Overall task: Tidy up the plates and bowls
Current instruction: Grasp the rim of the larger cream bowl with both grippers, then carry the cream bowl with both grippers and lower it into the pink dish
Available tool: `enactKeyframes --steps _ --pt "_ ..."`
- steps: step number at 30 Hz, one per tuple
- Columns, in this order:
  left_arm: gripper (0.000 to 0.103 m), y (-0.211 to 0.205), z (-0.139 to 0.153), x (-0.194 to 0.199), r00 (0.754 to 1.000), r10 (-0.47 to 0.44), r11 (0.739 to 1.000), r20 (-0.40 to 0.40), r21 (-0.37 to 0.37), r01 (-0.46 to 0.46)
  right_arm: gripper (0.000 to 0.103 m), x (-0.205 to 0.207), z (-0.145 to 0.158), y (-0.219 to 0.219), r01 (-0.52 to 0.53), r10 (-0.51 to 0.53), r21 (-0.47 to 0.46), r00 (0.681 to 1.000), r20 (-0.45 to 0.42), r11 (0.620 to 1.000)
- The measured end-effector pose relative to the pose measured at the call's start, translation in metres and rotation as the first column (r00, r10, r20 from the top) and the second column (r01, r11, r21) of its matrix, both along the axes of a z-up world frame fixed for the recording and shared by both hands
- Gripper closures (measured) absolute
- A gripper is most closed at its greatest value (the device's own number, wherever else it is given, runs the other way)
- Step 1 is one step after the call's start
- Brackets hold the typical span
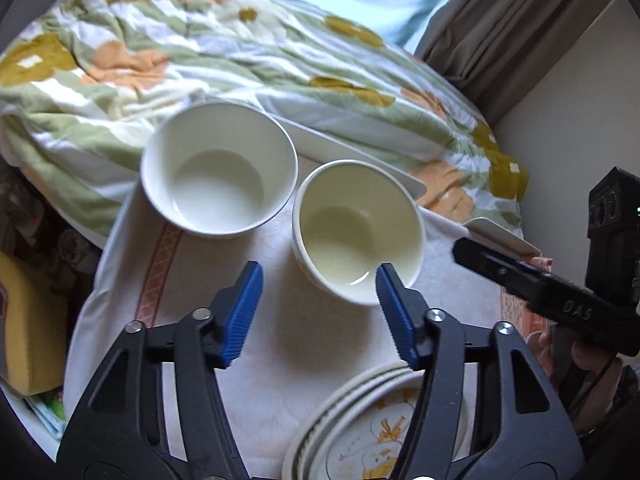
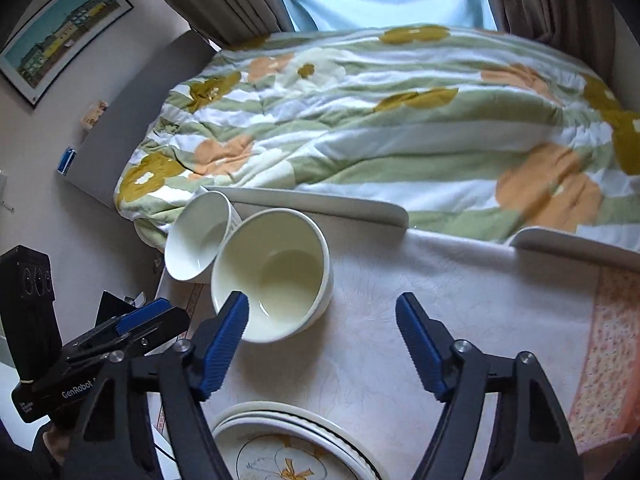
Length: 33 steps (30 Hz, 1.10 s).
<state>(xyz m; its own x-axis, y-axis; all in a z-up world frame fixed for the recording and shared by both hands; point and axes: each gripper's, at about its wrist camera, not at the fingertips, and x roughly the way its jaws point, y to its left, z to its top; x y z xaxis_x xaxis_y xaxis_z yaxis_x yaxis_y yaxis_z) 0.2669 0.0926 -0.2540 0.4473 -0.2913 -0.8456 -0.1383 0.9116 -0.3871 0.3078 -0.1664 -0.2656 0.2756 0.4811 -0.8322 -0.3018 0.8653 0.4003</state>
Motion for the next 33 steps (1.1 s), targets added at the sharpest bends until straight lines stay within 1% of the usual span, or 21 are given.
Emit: enactKeyframes --steps 1,3,4,5,7,8,9,10,11,12,14,18,21,24,29,33 --pt "0.054 0.0 -0.007 0.006 1.0 -0.01 1.0 -0.011 -0.008 0.01 0.04 0.005 -0.01 0.005 0.007 -0.007 -0.007 1.0 -0.021 1.0" --pt "0.055 -0.002 -0.021 0.021 0.999 -0.037 0.999 -0.034 -0.022 0.036 0.045 0.011 -0.022 0.011 0.021 -0.022 -0.018 0.999 -0.048 1.0" --pt "0.059 -0.003 -0.026 0.026 0.998 -0.049 0.999 -0.043 -0.026 0.048 0.046 0.014 -0.027 0.013 0.032 -0.033 -0.019 0.997 -0.064 0.999" --pt "0.067 -0.004 -0.029 0.03 0.997 -0.059 0.998 -0.049 -0.029 0.057 0.049 0.018 -0.03 0.015 0.037 -0.038 -0.015 0.996 -0.079 0.999" --pt "0.074 -0.005 -0.036 0.038 0.995 -0.076 0.997 -0.061 -0.033 0.075 0.055 0.021 -0.037 0.02 0.037 -0.039 -0.024 0.995 -0.093 0.999" --pt "0.078 -0.005 -0.038 0.042 0.994 -0.082 0.996 -0.067 -0.027 0.08 0.061 0.023 -0.038 0.022 0.036 -0.039 -0.031 0.995 -0.094 0.999" --pt "0.08 -0.004 -0.04 0.044 0.994 -0.083 0.997 -0.072 -0.017 0.082 0.07 0.024 -0.04 0.024 0.035 -0.038 -0.034 0.995 -0.096 0.999" --pt "0.085 -0.002 -0.041 0.046 0.994 -0.082 0.997 -0.076 -0.009 0.081 0.073 0.025 -0.041 0.025 0.035 -0.039 -0.036 0.994 -0.1 0.999" --pt "0.086 -0.001 -0.042 0.048 0.994 -0.081 0.997 -0.079 -0.009 0.08 0.077 0.026 -0.042 0.025 0.039 -0.043 -0.038 0.994 -0.101 0.999" --pt "0.086 0.0 -0.042 0.049 0.994 -0.081 0.997 -0.076 -0.017 0.08 0.085 0.027 -0.042 0.026 0.041 -0.045 -0.038 0.994 -0.1 0.998" --pt "0.087 0.0 -0.041 0.05 0.993 -0.086 0.996 -0.075 -0.009 0.086 0.09 0.027 -0.042 0.027 0.034 -0.036 -0.028 0.994 -0.101 0.999" --pt "0.087 -0.002 -0.038 0.048 0.993 -0.095 0.995 -0.075 0.025 0.097 0.09 0.026 -0.041 0.036 0.02 -0.026 -0.065 0.996 -0.081 0.998" --pt "0.087 -0.004 -0.032 0.046 0.993 -0.1 0.994 -0.064 0.043 0.103 0.091 0.026 -0.04 0.035 0.027 -0.032 -0.058 0.996 -0.082 0.998" --pt "0.087 -0.009 -0.018 0.041 0.993 -0.111 0.991 -0.036 0.069 0.113 0.091 0.022 -0.035 0.031 0.034 -0.037 -0.043 0.997 -0.071 0.998" --pt "0.087 -0.024 0.015 0.029 0.992 -0.127 0.988 0.011 0.089 0.126 0.091 0.01 -0.009 0.013 0.075 -0.075 0.007 0.997 -0.016 0.997" --pt "0.088 -0.044 0.044 0.012 0.989 -0.142 0.987 0.052 0.088 0.137 0.091 -0.006 0.022 -0.008 0.092 -0.093 0.028 0.995 0.042 0.995"
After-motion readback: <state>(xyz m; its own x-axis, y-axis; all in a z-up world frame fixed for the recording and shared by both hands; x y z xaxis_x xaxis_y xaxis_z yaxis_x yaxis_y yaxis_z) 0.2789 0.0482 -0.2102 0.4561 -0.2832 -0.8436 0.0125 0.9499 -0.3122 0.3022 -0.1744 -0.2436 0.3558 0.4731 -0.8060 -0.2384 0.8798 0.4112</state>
